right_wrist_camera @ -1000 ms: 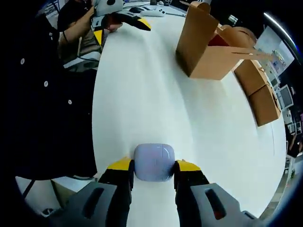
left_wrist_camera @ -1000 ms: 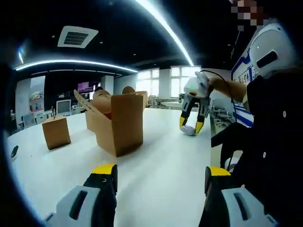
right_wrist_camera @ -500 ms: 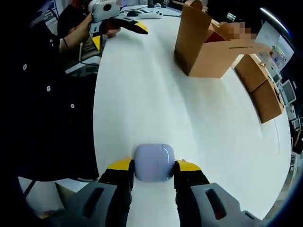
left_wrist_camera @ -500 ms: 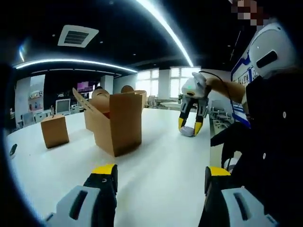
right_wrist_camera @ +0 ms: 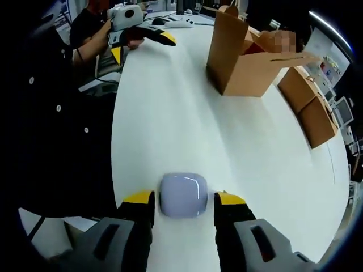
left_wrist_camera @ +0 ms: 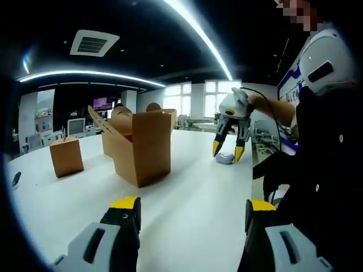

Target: Pick up one paper box from the group, open the paper box, and remove the item inside

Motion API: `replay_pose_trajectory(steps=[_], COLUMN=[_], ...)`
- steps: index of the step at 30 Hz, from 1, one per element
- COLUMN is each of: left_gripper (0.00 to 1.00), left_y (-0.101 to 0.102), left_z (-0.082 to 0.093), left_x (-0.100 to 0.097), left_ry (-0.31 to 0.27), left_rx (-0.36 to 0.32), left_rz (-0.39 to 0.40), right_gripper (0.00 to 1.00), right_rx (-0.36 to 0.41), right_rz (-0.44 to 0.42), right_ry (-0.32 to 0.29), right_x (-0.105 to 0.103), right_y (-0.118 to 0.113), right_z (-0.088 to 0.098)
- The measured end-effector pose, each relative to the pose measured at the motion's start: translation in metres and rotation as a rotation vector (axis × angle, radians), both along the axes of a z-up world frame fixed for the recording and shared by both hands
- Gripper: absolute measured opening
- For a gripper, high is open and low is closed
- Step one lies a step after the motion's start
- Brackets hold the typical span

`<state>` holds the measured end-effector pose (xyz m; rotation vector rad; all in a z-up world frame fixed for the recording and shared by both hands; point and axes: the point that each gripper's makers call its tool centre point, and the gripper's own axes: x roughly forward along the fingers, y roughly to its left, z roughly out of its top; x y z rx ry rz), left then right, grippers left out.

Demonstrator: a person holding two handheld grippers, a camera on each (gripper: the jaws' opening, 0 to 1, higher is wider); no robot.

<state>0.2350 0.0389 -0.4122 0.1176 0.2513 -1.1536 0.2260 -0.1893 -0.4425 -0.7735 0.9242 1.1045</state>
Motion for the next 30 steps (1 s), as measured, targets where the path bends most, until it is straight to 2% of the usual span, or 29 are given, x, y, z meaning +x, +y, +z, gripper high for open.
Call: replay_pose_trajectory(steps=[4, 7, 8, 11, 12, 15, 19, 20, 21, 23, 27, 29, 30], left_gripper=[0.75, 0.75, 0.75, 0.75, 0.75, 0.74, 0.71, 0.70, 0.69, 0.64, 0.55, 0.50, 0.49], left_y=[0.002, 0.004, 0.004, 0.008, 0.010, 0.016, 0.018, 0.016, 0.015, 0.006, -0.011, -0.015, -0.016], left_z=[0.001, 0.004, 0.004, 0.013, 0.016, 0.025, 0.027, 0.027, 0.027, 0.029, 0.030, 0.027, 0.027], left_x=[0.000, 0.002, 0.003, 0.013, 0.016, 0.030, 0.047, 0.053, 0.058, 0.072, 0.089, 0.099, 0.104], left_ry=[-0.002, -0.006, -0.007, -0.005, -0.013, -0.029, -0.031, -0.022, -0.012, -0.002, 0.029, 0.045, 0.040], left_rx=[-0.001, -0.009, -0.011, -0.050, -0.060, -0.086, -0.080, -0.080, -0.081, -0.073, -0.056, -0.044, -0.041], left_rz=[0.008, 0.026, 0.033, 0.097, 0.120, 0.196, 0.269, 0.284, 0.298, 0.312, 0.316, 0.336, 0.349], right_gripper=[0.44, 0.44, 0.45, 0.47, 0.48, 0.48, 0.46, 0.44, 0.43, 0.42, 0.41, 0.40, 0.40], right_rx=[0.113, 0.263, 0.289, 0.388, 0.407, 0.532, 0.661, 0.690, 0.717, 0.787, 0.761, 0.791, 0.791], right_rz=[-0.037, -0.099, -0.112, -0.169, -0.185, -0.343, -0.444, -0.437, -0.436, -0.489, -0.538, -0.610, -0.616], right_ry=[-0.038, -0.101, -0.116, -0.237, -0.254, -0.337, -0.442, -0.462, -0.471, -0.458, -0.481, -0.480, -0.470], right_x=[0.001, 0.011, 0.013, 0.026, 0.028, 0.042, 0.052, 0.053, 0.054, 0.065, 0.091, 0.106, 0.110], right_y=[0.011, 0.023, 0.025, 0.031, 0.032, 0.042, 0.067, 0.077, 0.083, 0.098, 0.105, 0.104, 0.105], right_z=[0.013, 0.032, 0.035, 0.048, 0.049, 0.058, 0.067, 0.071, 0.074, 0.080, 0.082, 0.083, 0.082])
